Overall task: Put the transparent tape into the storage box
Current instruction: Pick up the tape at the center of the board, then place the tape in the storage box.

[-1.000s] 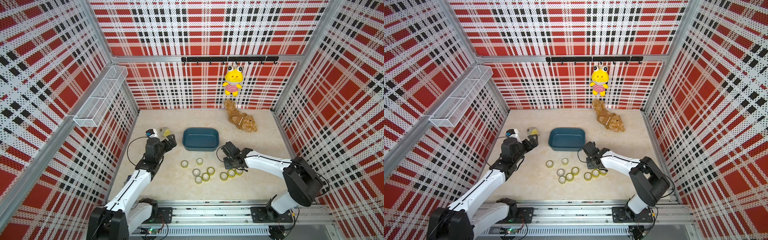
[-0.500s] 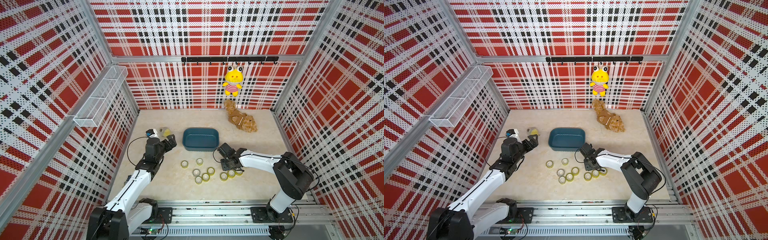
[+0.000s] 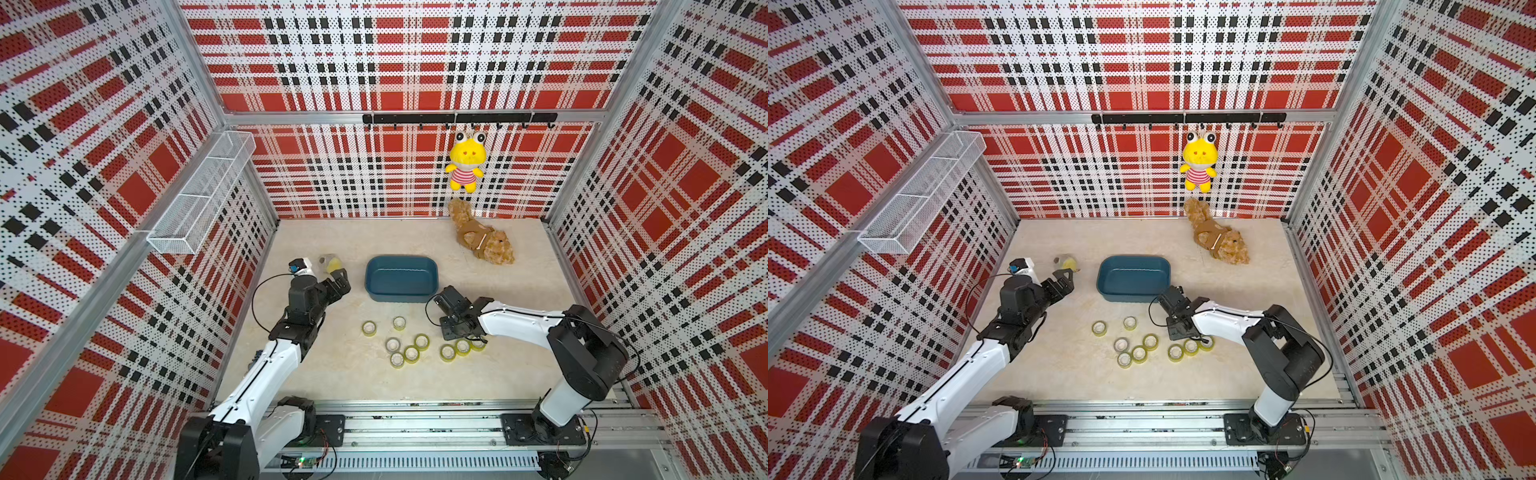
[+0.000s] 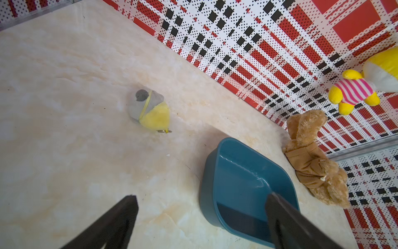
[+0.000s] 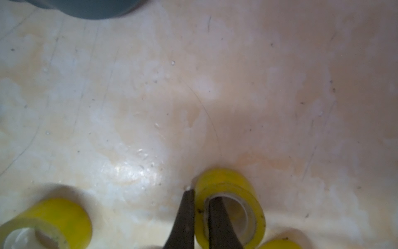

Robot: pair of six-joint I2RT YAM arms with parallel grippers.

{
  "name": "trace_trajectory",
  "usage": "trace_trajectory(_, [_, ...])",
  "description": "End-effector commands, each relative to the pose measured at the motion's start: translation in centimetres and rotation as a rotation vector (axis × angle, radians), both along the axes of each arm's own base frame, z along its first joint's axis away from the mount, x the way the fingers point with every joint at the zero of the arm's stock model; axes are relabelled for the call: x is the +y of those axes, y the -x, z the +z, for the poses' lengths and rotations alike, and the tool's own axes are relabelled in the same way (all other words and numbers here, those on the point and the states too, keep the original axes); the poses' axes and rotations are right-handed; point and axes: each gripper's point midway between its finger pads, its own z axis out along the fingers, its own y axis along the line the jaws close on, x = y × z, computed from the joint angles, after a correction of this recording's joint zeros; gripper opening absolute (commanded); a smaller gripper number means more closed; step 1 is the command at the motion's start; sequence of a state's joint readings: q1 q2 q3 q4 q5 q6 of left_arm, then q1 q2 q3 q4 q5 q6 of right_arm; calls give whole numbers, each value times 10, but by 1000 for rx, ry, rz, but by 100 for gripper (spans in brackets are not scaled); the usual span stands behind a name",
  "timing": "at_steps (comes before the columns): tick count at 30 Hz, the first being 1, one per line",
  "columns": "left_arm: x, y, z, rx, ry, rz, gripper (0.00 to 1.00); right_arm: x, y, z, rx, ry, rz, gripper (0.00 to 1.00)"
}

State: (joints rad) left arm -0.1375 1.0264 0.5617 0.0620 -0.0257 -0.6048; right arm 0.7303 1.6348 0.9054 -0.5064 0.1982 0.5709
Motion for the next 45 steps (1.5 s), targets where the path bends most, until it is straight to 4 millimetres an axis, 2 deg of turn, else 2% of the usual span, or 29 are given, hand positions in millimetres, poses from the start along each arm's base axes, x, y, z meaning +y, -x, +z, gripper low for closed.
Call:
trace_trajectory(1, [3,3,3,-12,-7,3,99,-5,-8,38,-104,-26,-30,0])
trace_trajectory(8, [2,3,9,-26,5,-3,99,2,-14,86,-178,-102,-14,0])
trace_trajectory(11, [1,2,11,-29,5,-6,99,9,-23,104,-200,-119,1,0])
trace_trajectory(15, [-1,-1,10,-28,6,-17,99,30,-52,130,-242,-143,44,0])
trace_trajectory(18, [-7,-6,9,-21,15,-43,99,60,-74,141,-236,-193,96,0])
trace_trajectory(21, [-8,-9,7,-15,17,-51,99,84,-97,138,-222,-214,125,0])
trace_trajectory(26, [-8,-9,8,-18,20,-53,99,128,-130,110,-152,-244,172,0])
trace_trajectory(29, [-9,-7,7,-16,25,-60,99,140,-141,93,-122,-231,180,0])
trace_trajectory(30, [-10,-6,8,-16,30,-65,99,140,-144,88,-116,-215,177,15])
trace_trajectory(32, [-12,-5,7,-14,38,-78,99,140,-147,82,-111,-200,175,37])
trace_trajectory(33, [-13,-5,6,-12,42,-81,99,140,-148,82,-115,-198,172,46])
trace_trajectory(34, [-14,-4,5,-9,45,-86,99,139,-148,83,-121,-199,169,51])
trace_trajectory(36, [-15,-4,3,-4,46,-90,99,139,-149,87,-134,-209,168,57])
trace_trajectory(40, [-20,-4,0,6,51,-108,99,133,-151,107,-167,-220,160,60])
trace_trajectory(45, [-46,-1,0,20,20,-157,99,112,-148,148,-242,-223,136,64])
